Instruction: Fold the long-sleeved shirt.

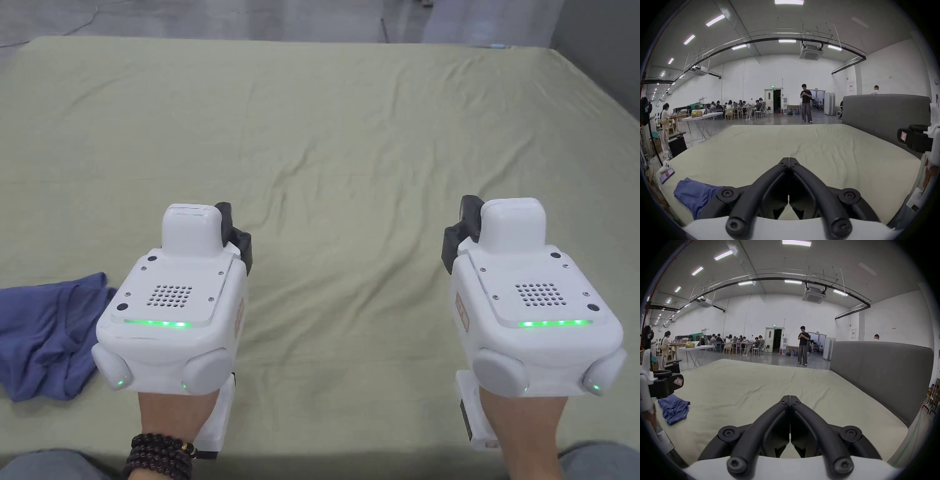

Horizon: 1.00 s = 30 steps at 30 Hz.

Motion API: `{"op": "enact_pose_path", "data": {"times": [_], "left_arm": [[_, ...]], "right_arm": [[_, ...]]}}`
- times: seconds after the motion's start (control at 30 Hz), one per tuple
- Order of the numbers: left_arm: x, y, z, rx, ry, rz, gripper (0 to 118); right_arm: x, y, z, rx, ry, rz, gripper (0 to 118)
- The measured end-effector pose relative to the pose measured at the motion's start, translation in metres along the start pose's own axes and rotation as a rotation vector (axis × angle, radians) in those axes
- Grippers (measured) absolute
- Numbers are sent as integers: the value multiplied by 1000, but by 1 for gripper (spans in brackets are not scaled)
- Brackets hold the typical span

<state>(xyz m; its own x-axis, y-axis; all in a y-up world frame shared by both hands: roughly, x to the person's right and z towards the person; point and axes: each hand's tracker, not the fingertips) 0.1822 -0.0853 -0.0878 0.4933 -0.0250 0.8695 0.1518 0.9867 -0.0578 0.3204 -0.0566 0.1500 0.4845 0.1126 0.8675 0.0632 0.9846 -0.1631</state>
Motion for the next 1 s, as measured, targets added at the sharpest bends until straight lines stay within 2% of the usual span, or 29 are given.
{"op": "enact_pose_path", "data": {"times": [0.1,0.13,0.17,0.2,0.23,0.3,0.33,0.37,0.47,0.57,0.67,0.83,1.0], "left_arm": [[-1,1,0,4,11,-9,0],[-2,1,1,5,12,-8,7],[-3,3,-1,-4,16,-9,25],[-4,4,-2,-21,20,-6,62],[-5,5,-5,-50,28,-3,115],[-7,-1,1,15,35,-1,118],[-8,-2,2,-2,31,-5,118],[-9,-2,1,-13,24,-14,118],[-7,2,-3,-12,43,-26,118],[-11,0,-3,12,46,-16,118],[-8,-1,-3,24,53,-49,118],[-8,-2,-5,9,51,-45,118],[-9,-3,-5,18,40,-35,118]], "right_arm": [[2,0,0,3,-2,-6,2],[2,1,0,7,-5,-6,2],[3,2,0,12,-8,-5,5],[4,2,0,16,-11,-2,20],[4,2,-2,14,-11,0,50],[3,2,-6,-9,-39,8,109],[3,0,-5,0,-52,9,118],[4,-2,-1,70,-52,6,118],[8,-8,-8,84,21,-5,118],[3,-8,-9,-21,-23,27,118],[2,-10,-10,6,9,-8,118],[-1,-8,-9,16,7,28,118],[0,-4,-7,31,-7,5,118]]}}
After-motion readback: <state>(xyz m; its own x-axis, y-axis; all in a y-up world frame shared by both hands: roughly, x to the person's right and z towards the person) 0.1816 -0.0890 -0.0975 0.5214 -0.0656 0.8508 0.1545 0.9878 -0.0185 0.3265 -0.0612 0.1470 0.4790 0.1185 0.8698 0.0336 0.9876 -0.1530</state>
